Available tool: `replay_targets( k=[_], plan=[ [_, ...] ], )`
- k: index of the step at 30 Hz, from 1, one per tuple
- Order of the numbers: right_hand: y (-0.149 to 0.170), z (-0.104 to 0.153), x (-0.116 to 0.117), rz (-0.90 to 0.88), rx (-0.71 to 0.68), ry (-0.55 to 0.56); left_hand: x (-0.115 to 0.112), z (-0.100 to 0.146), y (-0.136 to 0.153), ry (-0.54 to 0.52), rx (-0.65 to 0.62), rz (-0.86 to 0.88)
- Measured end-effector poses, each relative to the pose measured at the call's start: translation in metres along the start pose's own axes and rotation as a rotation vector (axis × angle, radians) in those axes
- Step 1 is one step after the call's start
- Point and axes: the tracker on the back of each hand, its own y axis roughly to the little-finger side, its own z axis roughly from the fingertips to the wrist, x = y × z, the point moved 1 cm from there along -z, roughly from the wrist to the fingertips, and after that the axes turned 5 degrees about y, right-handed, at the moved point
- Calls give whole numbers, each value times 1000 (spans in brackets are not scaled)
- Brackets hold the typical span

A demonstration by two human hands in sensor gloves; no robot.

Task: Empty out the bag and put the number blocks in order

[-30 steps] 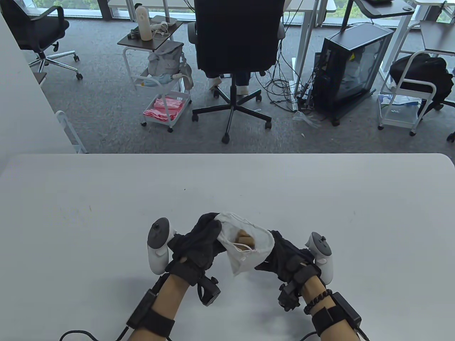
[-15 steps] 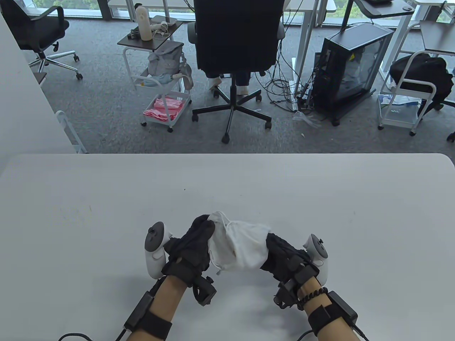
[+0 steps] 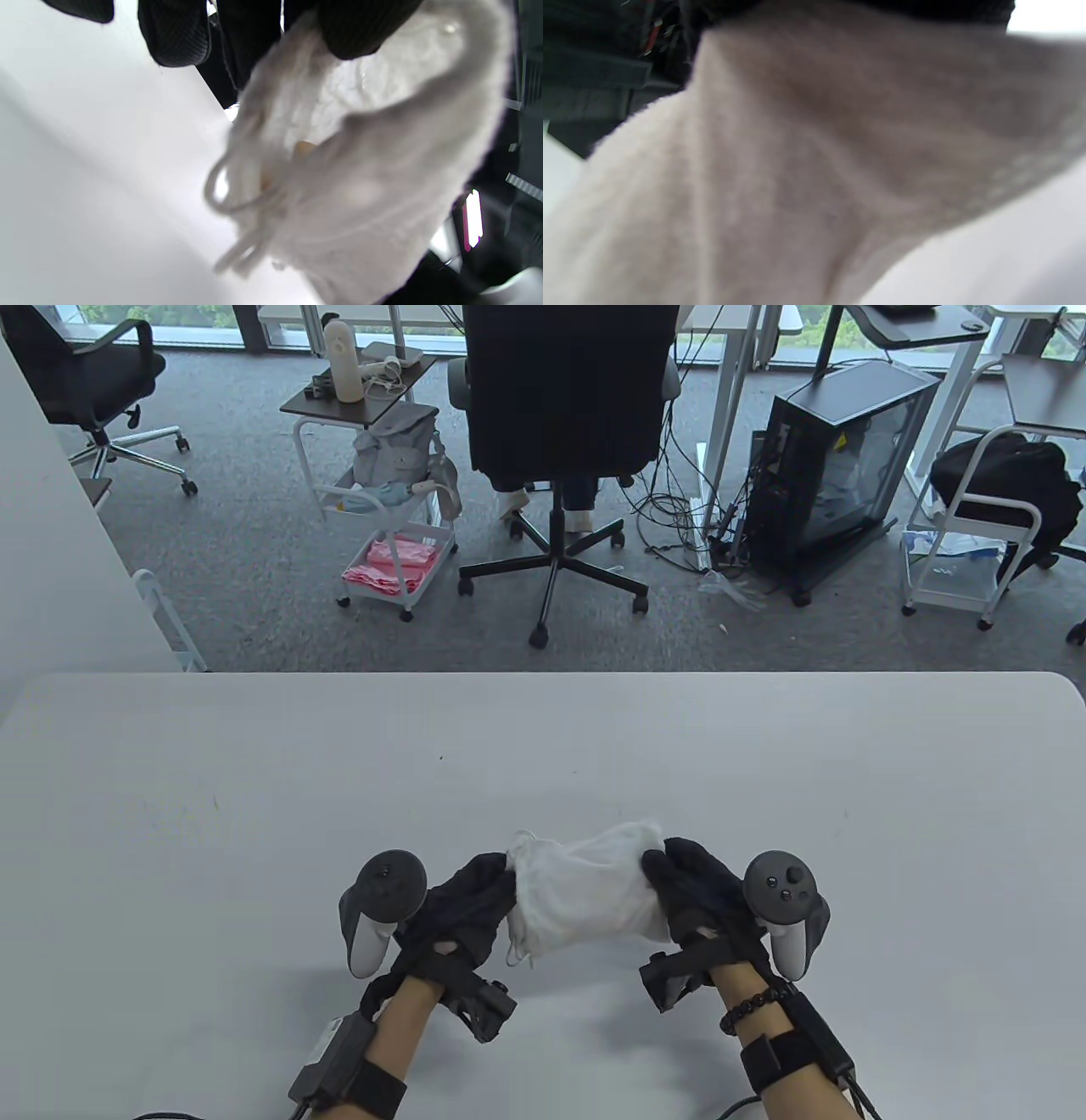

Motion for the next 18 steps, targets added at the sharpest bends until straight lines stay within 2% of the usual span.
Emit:
replay_targets(
  k=[6, 11, 13, 14, 16, 18],
  plan=[
    [-33, 8, 7, 282, -268, 48, -17, -13, 9, 63, 69, -212],
    [-74, 27, 31, 601, -604, 65, -4, -13, 13, 94, 131, -438],
    [-85, 35, 41, 688, -707, 73, 1, -9, 8, 88, 83, -400],
    [-91, 40, 48, 755, -761, 75, 0, -7, 2, 108, 19, -345],
    [-99, 49, 58, 796, -830, 78, -8, -5, -11, 146, -90, -280],
    [-105, 55, 63, 803, -864, 67, -17, -5, -23, 132, -153, -270]
  ],
)
